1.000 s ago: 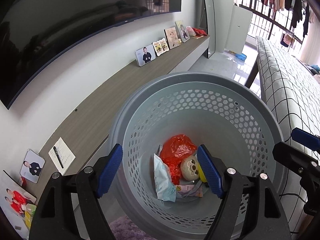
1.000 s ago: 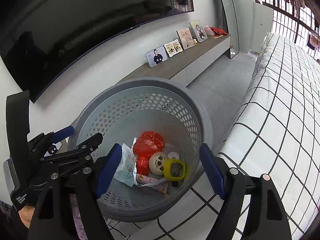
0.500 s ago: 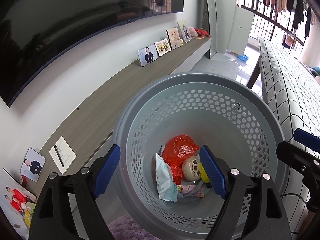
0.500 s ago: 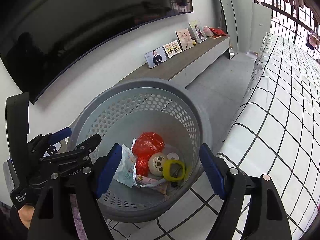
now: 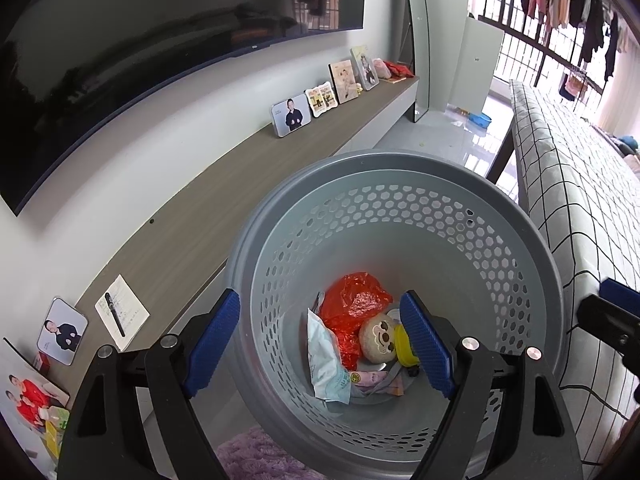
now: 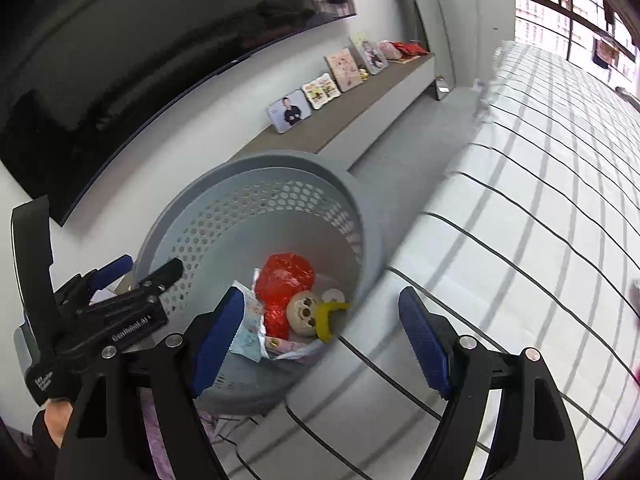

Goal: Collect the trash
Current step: 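Move both tools back over the bed toward the remaining items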

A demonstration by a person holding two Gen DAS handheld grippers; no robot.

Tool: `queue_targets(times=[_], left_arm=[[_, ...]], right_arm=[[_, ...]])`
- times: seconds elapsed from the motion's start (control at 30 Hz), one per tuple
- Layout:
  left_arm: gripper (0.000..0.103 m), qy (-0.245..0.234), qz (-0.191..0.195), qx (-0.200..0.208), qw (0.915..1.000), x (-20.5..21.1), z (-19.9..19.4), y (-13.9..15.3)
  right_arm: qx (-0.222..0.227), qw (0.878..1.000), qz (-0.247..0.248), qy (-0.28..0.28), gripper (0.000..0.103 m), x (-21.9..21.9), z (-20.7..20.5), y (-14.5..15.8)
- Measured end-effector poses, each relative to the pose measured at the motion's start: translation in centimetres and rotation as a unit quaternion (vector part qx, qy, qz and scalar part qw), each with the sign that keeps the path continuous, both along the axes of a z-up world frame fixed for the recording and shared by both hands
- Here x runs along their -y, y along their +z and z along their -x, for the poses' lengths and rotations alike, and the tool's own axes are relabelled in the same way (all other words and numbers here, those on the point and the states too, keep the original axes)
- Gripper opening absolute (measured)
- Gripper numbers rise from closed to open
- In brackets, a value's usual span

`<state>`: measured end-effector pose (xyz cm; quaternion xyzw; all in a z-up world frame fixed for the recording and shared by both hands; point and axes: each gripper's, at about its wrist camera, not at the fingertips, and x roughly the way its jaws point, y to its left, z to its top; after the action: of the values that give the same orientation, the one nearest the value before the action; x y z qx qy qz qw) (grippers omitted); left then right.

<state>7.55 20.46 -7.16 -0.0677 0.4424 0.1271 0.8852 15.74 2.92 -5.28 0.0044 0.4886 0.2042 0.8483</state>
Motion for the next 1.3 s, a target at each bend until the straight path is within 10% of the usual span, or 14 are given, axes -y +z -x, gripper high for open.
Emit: queue_targets(times=[0.7,1.3], left_arm=[[0.081,-0.105,0.024,0.036,0.9935,9.5,1.3,4.5],[0.081,-0.144,0.009,0.04,0.9887,15.4,3.1,6.8]], right_arm=[[0.005,0.967,0.047,-0.251,0.076,20.8,9.5,1.9],[0.002,0.961,0.052,-0.27,0.076,24.1,3.2,0.5]])
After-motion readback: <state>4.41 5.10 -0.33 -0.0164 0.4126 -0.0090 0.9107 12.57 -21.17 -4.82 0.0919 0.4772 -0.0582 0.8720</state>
